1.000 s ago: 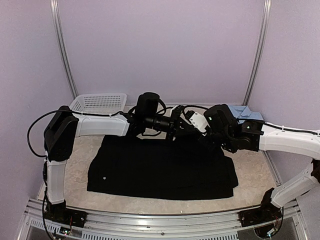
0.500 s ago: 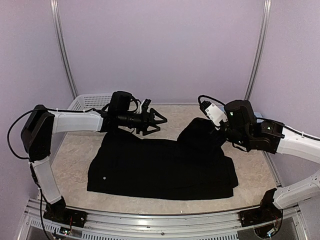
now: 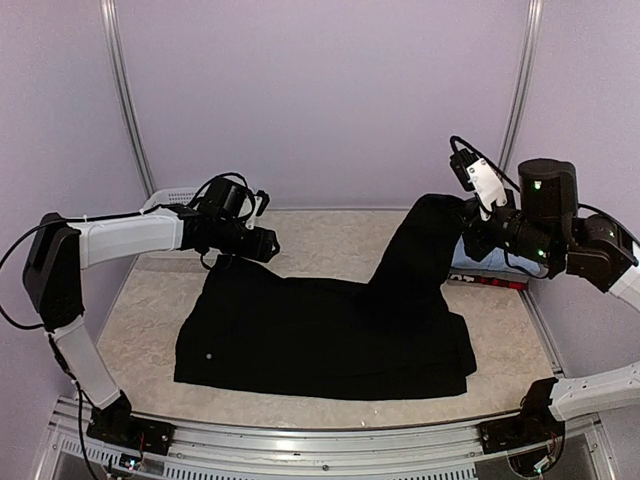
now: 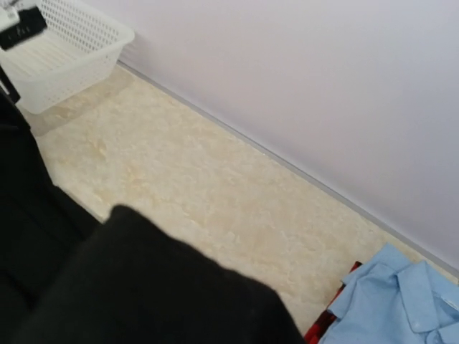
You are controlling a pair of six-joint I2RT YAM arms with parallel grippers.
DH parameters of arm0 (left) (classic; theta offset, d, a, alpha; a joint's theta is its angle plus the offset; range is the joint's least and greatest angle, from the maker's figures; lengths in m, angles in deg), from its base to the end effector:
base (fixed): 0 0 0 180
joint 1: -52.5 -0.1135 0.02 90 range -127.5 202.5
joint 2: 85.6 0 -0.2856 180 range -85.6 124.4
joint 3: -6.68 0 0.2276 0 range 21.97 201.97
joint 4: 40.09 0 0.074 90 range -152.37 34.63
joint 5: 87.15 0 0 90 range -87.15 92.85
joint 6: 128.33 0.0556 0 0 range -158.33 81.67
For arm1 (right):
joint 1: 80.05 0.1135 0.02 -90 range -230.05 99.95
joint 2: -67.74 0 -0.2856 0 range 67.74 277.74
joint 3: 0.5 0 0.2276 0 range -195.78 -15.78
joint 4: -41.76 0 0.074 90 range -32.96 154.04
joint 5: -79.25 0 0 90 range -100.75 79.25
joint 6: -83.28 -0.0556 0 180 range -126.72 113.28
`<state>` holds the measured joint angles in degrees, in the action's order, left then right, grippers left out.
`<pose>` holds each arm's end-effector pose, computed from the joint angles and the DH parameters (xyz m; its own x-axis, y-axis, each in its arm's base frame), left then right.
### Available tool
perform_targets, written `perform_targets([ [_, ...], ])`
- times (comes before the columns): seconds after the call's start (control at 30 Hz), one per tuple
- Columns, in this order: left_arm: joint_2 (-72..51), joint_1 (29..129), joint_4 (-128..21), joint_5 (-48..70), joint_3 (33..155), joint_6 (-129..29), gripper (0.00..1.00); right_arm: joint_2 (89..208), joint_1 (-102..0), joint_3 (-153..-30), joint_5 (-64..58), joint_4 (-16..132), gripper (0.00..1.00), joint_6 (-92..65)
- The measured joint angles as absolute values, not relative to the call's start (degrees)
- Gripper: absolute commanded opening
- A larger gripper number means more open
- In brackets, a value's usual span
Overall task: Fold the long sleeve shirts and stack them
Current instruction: Pick up the shirt from the center of the board.
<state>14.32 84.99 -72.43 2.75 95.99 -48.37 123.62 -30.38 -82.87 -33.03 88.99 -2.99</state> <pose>0.3271 -0.2082 0.2646 -0.6594 0.2132 -0.7209 0.4277 0.8950 -0.1264 0.1331 0.1242 0.4070 -0.1977 -0.3259 -0.9245 -0.4898 0.8498 -0.1948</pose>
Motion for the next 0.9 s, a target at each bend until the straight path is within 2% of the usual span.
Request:
perform_targets([
  [0.43, 26.5, 84.5, -85.8, 1.4, 106.7, -14.6, 0.73, 122.2, -30.7, -91.0, -33.0, 100.4, 0.00, -3.4],
  [0.9, 34.3, 80.1, -94.6, 6.9, 116.2, 2.1, 0.73, 123.1, -30.8, -96.4, -33.4, 107.2, 0.00, -3.4],
])
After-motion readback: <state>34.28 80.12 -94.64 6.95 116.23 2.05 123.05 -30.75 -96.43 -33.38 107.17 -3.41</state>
